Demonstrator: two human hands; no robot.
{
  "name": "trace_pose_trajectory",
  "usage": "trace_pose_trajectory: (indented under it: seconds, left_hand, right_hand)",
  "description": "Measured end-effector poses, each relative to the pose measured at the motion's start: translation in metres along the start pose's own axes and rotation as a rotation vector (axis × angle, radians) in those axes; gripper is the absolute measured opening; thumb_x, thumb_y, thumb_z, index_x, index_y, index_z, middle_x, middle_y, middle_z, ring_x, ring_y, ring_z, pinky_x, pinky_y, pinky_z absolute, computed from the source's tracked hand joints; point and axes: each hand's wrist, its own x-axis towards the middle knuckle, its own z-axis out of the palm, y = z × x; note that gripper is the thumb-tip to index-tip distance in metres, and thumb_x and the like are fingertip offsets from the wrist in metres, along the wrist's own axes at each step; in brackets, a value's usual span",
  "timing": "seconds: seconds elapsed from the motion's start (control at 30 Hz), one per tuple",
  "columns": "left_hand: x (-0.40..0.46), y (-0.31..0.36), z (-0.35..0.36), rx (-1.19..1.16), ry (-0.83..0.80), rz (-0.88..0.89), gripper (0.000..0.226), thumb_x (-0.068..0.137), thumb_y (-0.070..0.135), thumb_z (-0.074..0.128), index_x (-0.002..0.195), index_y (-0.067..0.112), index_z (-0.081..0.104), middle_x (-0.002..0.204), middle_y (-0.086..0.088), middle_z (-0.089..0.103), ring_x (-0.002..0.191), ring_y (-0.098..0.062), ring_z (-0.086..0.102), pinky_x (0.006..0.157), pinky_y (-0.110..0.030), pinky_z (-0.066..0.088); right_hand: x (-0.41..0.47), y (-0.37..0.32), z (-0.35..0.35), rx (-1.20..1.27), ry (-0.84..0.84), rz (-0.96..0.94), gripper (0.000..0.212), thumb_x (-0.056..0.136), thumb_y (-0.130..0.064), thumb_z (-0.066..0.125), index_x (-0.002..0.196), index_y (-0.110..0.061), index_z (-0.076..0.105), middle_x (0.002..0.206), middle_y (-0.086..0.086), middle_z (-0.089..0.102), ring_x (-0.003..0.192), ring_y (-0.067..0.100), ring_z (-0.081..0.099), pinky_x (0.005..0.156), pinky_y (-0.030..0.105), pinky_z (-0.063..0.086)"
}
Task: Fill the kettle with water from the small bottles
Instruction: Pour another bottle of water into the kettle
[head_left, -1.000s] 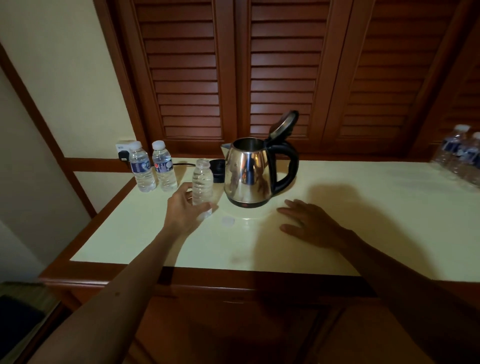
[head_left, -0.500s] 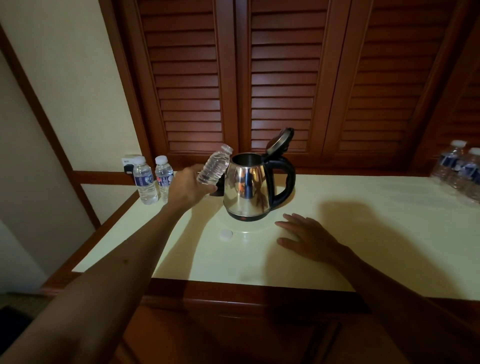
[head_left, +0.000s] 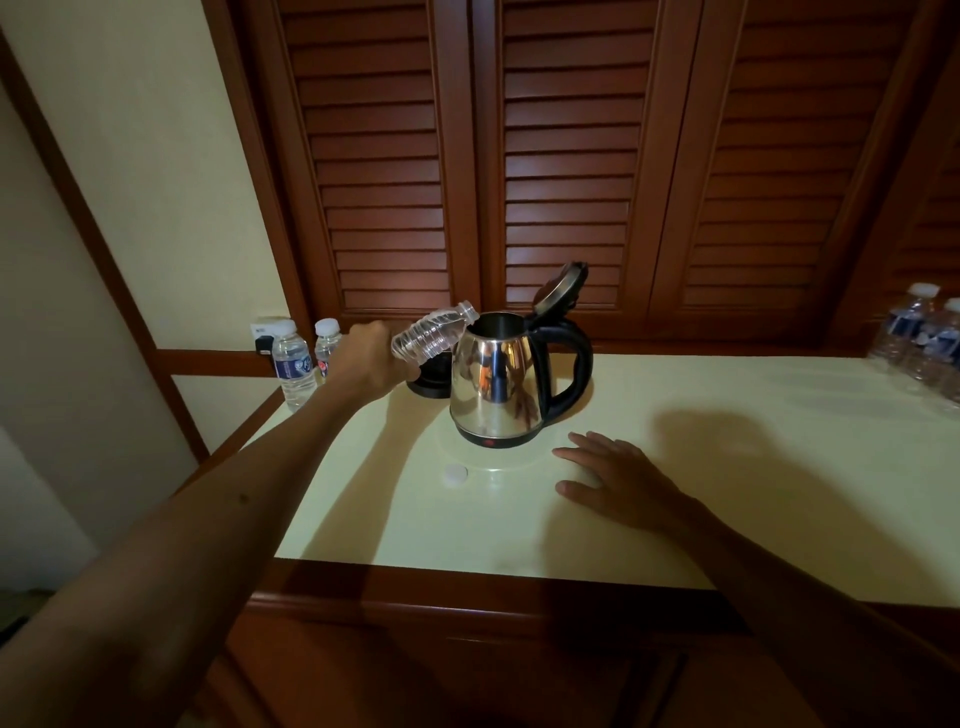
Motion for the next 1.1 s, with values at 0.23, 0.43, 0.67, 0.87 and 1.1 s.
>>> trace_pose_trajectory:
  seconds: [0.23, 0.43, 0.67, 0.87, 1.1]
  left_hand:
    - [-0.002, 0.006, -0.01, 0.113, -0.014, -0.022, 0.028, 0.072, 0.023, 0.084, 0.076, 0.01, 0.06, 0.075, -0.008, 0.064, 0.061, -0.019, 0.054, 0.046, -0.025, 0.031]
    - [0.001, 0.007, -0.013, 0.175, -0.023, -0.014, 0.034, 0.07, 0.03, 0.084, 0.083, 0.007, 0.062, 0.079, -0.006, 0.066, 0.069, -0.022, 0.06, 0.054, -0.027, 0.038]
    - [-0.001, 0.015, -0.02, 0.261, -0.026, -0.001, 0.039, 0.073, 0.035, 0.082, 0.094, 0.008, 0.063, 0.084, -0.006, 0.06, 0.076, -0.024, 0.059, 0.062, -0.032, 0.041]
    - [-0.001, 0.016, -0.023, 0.301, -0.023, 0.01, 0.041, 0.074, 0.037, 0.081, 0.096, 0.008, 0.062, 0.086, -0.006, 0.059, 0.076, -0.023, 0.055, 0.062, -0.032, 0.039]
    - [0.0, 0.018, -0.026, 0.308, -0.052, 0.024, 0.048, 0.074, 0.037, 0.083, 0.103, 0.007, 0.061, 0.09, -0.007, 0.06, 0.078, -0.022, 0.055, 0.064, -0.033, 0.042]
  right_hand:
    - [0.002, 0.002, 0.003, 0.007, 0.0, 0.02, 0.069, 0.083, -0.076, 0.03, 0.143, -0.043, 0.034, 0.158, -0.012, 0.023, 0.147, 0.012, 0.015, 0.119, 0.046, 0.014]
    - [0.002, 0.003, 0.004, 0.016, 0.011, 0.024, 0.069, 0.082, -0.077, 0.03, 0.142, -0.043, 0.035, 0.157, -0.013, 0.024, 0.146, 0.011, 0.017, 0.119, 0.046, 0.015]
    - [0.003, 0.005, 0.006, 0.019, 0.023, 0.022, 0.073, 0.078, -0.08, 0.027, 0.142, -0.045, 0.036, 0.157, -0.014, 0.025, 0.146, 0.01, 0.017, 0.118, 0.046, 0.017]
    - [0.005, 0.006, 0.006, 0.029, 0.047, 0.017, 0.066, 0.083, -0.074, 0.038, 0.14, -0.042, 0.04, 0.156, -0.012, 0.029, 0.145, 0.01, 0.02, 0.117, 0.043, 0.019]
    - [0.004, 0.005, 0.007, 0.036, 0.067, 0.015, 0.072, 0.079, -0.078, 0.033, 0.14, -0.041, 0.042, 0.155, -0.011, 0.032, 0.144, 0.012, 0.023, 0.116, 0.044, 0.023]
